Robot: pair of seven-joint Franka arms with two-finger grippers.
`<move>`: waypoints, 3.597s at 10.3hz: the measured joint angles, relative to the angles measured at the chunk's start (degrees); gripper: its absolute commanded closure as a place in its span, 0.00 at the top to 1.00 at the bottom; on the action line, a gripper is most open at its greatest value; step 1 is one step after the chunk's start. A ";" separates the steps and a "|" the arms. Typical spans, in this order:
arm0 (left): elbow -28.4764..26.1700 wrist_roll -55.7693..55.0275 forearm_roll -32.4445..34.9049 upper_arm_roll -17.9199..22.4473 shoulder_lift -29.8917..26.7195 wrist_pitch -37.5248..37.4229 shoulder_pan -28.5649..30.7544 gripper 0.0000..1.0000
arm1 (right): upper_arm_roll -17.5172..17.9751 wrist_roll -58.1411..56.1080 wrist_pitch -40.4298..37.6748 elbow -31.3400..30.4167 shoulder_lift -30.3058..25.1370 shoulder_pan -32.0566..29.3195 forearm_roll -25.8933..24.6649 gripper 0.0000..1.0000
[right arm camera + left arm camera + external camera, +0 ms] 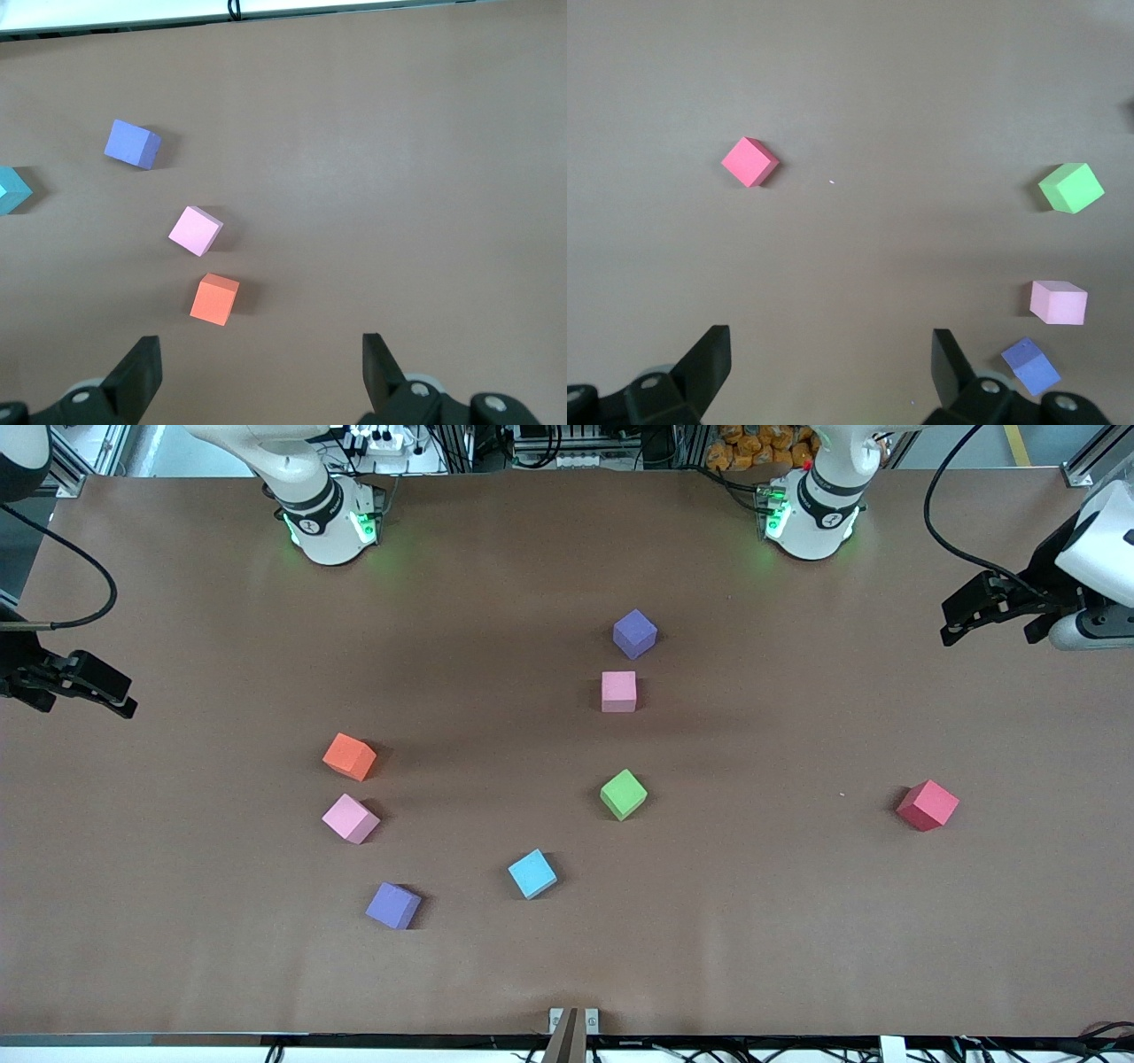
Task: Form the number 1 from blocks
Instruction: 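Move the left gripper to the purple cube while the right gripper reaches out, then grasp the purple cube with the left gripper while the right gripper reaches another purple cube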
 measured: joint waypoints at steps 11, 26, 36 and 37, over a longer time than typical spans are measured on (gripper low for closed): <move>-28.54 -39.72 -4.98 -20.35 3.62 24.15 -8.87 1.00 | 0.01 0.10 -0.08 0.02 0.89 0.11 0.40 1.00; -54.19 -66.20 -6.44 -30.12 12.34 61.06 -13.54 1.00 | -10.11 28.20 26.26 4.48 32.61 17.82 13.32 1.00; -54.33 -67.06 -6.44 -30.02 18.13 65.29 -15.51 0.17 | -14.78 37.41 33.51 16.31 46.80 24.38 13.67 1.00; -54.26 -67.06 -6.44 -30.03 18.10 65.30 -15.51 0.00 | -14.78 37.42 34.95 17.05 48.13 24.38 13.70 1.00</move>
